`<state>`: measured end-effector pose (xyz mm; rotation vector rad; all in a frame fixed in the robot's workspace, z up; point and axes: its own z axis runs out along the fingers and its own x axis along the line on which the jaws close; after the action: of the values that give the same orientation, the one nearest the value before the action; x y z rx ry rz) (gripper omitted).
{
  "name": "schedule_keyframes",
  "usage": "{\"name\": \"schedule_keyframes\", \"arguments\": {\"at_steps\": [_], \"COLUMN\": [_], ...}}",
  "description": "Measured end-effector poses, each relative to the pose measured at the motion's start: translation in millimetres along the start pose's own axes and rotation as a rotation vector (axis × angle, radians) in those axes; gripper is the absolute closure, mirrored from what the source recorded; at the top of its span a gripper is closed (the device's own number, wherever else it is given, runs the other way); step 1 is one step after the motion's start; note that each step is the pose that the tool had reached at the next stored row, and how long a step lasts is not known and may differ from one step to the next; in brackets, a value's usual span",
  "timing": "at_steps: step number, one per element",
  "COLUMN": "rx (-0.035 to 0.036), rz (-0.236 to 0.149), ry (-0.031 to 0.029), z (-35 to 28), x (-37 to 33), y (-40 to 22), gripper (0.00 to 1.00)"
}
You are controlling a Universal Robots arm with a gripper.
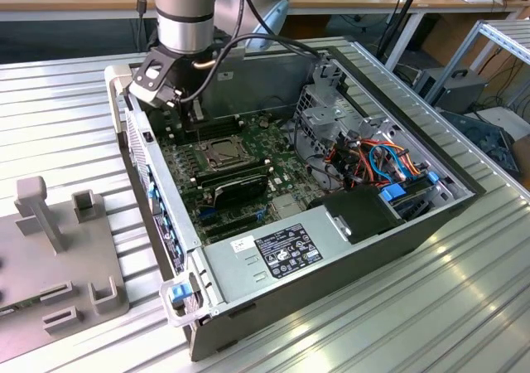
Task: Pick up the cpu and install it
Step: 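Install the first cpu locking lever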
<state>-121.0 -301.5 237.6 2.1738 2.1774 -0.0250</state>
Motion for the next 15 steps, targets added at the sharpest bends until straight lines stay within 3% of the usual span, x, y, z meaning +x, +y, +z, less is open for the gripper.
{"name": "schedule_keyframes", "arguments": {"at_steps": [8, 11, 15], "rx": [-0.0001, -0.001, -0.0011], "rz": [0.0, 0.0, 0.0], "ry": [0.0003, 0.0079, 0.0088], "z": [-0.2, -0.2, -0.2], "x": [3.5, 3.6, 3.4], "y": [-0.2, -0.2, -0.2], "gripper": [0.89, 0.89, 0.89]}}
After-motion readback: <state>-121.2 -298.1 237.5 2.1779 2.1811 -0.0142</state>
